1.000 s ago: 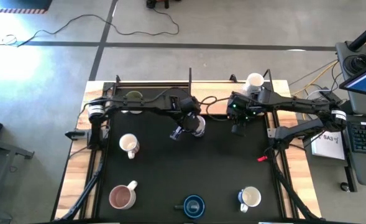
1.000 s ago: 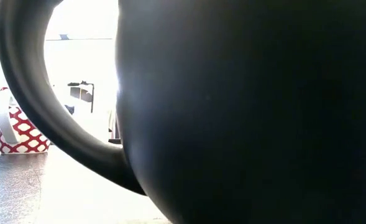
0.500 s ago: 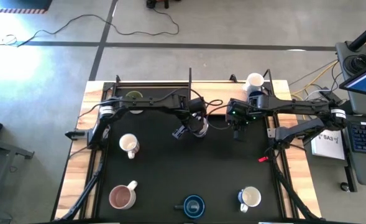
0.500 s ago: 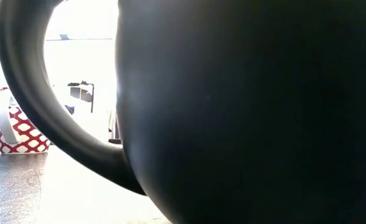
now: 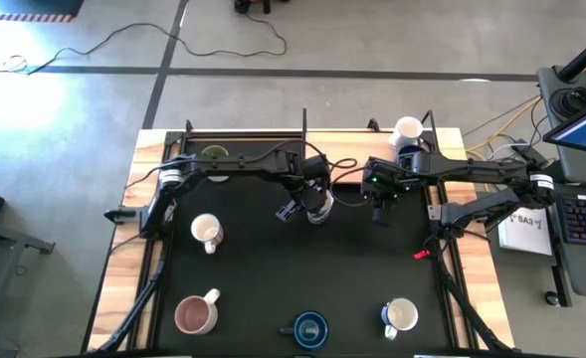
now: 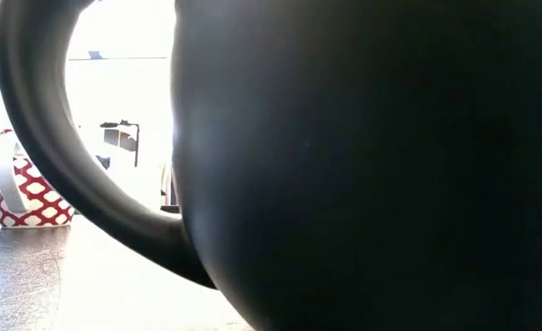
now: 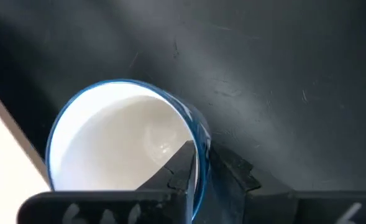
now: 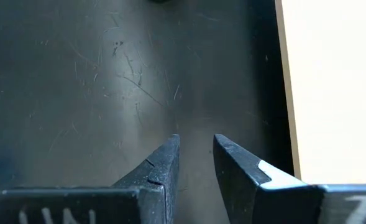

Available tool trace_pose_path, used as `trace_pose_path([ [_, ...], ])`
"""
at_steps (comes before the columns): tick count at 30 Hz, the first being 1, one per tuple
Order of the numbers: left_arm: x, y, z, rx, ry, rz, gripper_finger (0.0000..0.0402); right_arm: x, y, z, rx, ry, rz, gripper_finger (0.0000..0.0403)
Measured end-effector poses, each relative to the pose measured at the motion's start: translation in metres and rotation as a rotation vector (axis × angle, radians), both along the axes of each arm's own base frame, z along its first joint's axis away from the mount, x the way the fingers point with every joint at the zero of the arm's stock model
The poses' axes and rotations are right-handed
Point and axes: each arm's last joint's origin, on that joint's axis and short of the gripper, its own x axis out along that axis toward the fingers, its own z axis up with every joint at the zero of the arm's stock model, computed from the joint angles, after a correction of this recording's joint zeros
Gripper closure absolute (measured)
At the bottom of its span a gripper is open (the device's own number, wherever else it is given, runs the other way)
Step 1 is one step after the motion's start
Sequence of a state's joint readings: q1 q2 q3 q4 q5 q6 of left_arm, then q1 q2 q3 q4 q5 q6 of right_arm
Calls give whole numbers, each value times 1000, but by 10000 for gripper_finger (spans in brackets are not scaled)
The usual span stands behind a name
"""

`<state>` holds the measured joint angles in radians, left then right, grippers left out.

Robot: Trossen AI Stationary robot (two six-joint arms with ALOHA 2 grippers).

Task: Place coffee mugs
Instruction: Put the top blue patterned mug on the shelf

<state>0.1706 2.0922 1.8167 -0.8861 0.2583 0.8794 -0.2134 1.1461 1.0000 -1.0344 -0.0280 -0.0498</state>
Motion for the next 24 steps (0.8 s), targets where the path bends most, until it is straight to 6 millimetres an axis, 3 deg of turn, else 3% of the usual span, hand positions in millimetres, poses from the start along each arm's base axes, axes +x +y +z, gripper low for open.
trace_pose_path([
  [12, -2, -2, 0, -16, 42, 64, 338, 1, 0, 0, -3, -14, 5, 315],
  [24, -17, -9, 15, 11, 124, 32, 282, 15, -3, 6, -48, -166, 45, 298],
])
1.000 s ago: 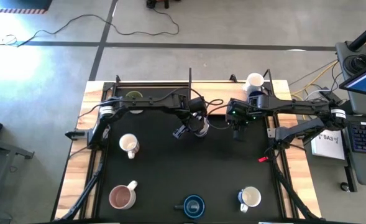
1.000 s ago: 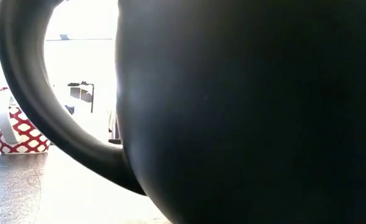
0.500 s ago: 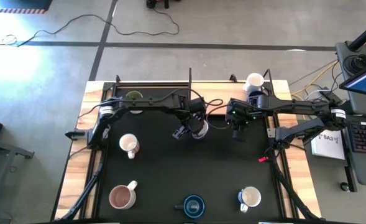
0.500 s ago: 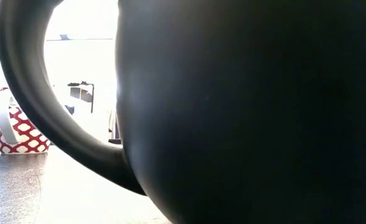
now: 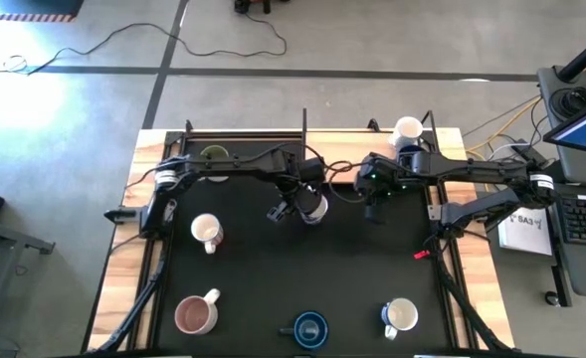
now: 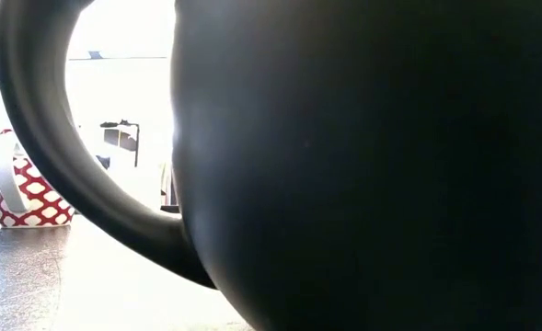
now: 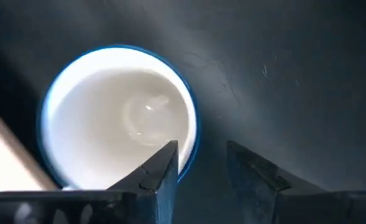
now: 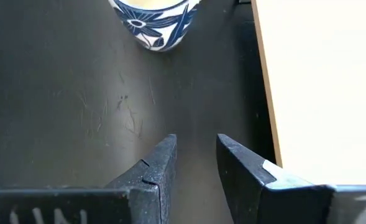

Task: Place coffee mugs
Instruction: Put the top blue patterned mug on the shelf

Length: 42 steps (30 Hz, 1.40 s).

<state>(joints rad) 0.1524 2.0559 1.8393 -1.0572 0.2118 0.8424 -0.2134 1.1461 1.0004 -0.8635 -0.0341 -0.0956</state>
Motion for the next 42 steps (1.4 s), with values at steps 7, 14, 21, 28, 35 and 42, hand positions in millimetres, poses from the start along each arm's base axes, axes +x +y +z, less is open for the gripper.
trace_pose_path([
  [7, -12, 2, 26, 148, -31, 43, 274, 8, -1, 2, -7, -71, 15, 298],
  [14, -34, 3, 18, 79, 139, 285, 274, 30, -5, -15, -34, -68, 160, 300],
  [21, -52, -1, 17, 18, 152, 371, 274, 52, -9, -27, -120, -94, 289, 303],
  [28, -73, -4, 13, 5, 36, 413, 273, 61, -8, -26, -159, -118, 369, 312],
  [35, -95, -8, 4, -25, -120, 463, 273, 68, 11, -22, -214, -160, 515, 302],
  [42, -108, -14, -7, -48, -186, 485, 273, 74, 23, -19, -269, -216, 605, 290],
])
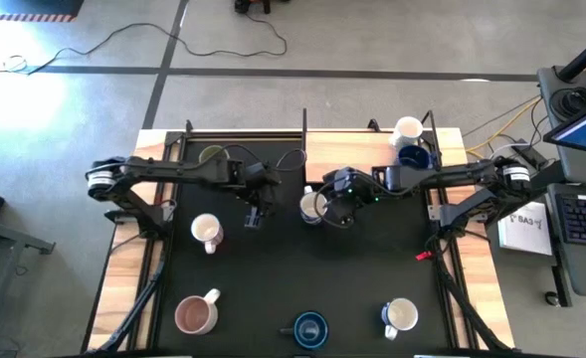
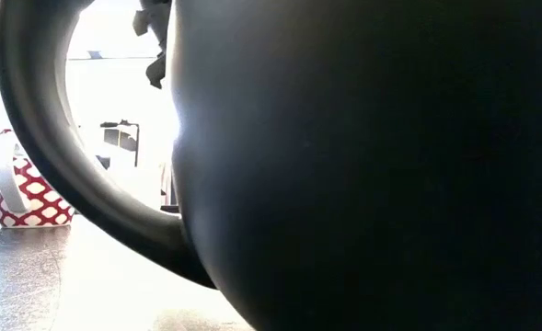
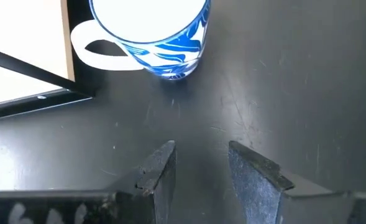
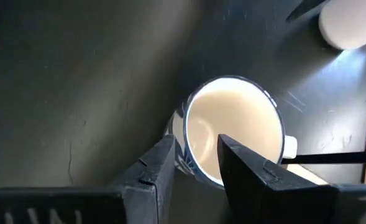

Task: Place coffee mugs
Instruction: Put the top blue patterned mug on the shelf

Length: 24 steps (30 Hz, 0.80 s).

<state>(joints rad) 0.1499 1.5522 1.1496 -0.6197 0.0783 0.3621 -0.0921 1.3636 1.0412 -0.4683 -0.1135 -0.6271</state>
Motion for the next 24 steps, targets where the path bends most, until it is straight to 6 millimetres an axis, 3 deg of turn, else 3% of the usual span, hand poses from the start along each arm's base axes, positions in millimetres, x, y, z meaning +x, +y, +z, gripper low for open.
trace_pose_path([
  [5, -1, -2, -3, -4, 5, -1, 273, 4, 0, -6, -6, 10, 8, 286],
  [12, -1, -2, -4, 2, 7, -2, 273, 16, -1, -29, 5, 95, -7, 293],
  [24, -2, -2, -5, 15, 21, -9, 274, 25, -2, -35, -8, 115, 14, 342],
])
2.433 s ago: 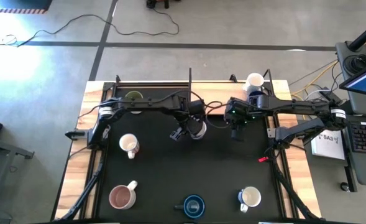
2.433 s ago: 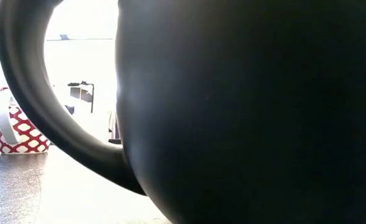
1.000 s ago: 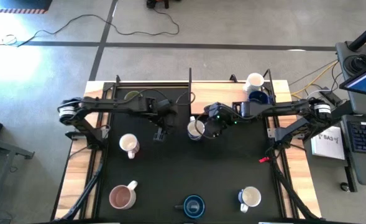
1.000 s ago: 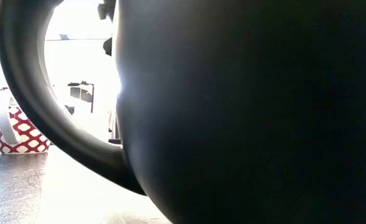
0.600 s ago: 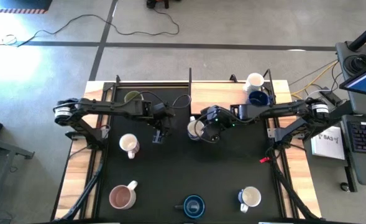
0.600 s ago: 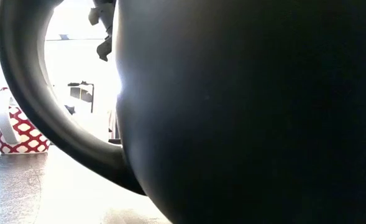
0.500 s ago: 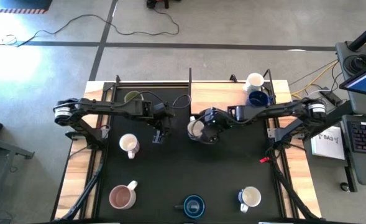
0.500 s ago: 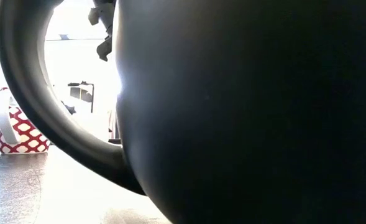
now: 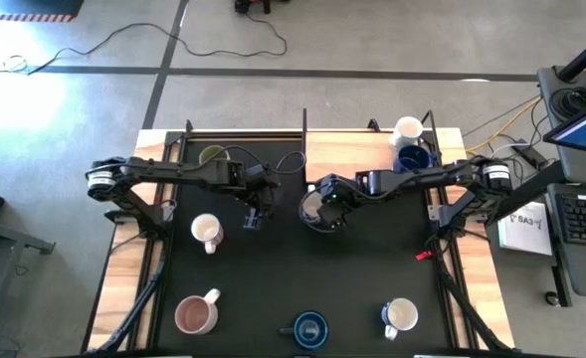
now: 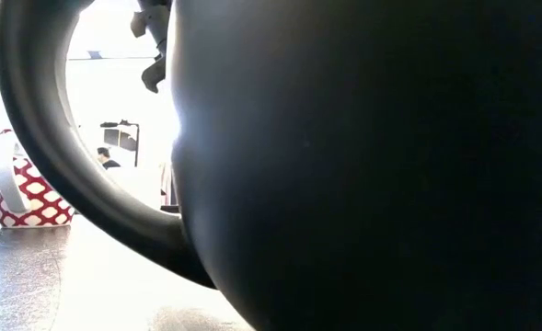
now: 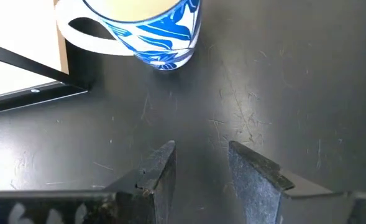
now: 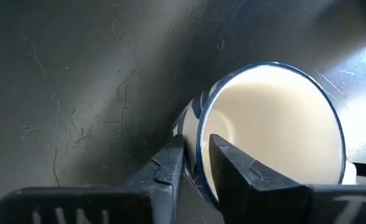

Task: Place coffee mugs
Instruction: Put the top blue patterned mug on the shelf

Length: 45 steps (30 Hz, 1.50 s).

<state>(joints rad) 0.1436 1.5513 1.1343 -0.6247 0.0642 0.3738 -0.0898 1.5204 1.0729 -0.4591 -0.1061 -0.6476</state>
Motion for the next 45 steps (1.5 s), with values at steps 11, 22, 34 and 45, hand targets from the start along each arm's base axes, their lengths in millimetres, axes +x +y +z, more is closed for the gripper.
trace_pose_path([
  [11, 0, 2, 0, 25, 3, 8, 274, -4, 1, 2, 12, 25, -4, 386],
  [22, 1, 8, 1, 33, -16, 28, 274, -34, 1, 33, 24, 36, -65, 388],
  [34, 2, 11, 2, 47, -42, 26, 274, -64, -26, 46, -117, 135, -264, 389],
  [45, 1, 19, 2, 55, -45, 42, 274, -78, -56, 46, -119, 194, -369, 379],
])
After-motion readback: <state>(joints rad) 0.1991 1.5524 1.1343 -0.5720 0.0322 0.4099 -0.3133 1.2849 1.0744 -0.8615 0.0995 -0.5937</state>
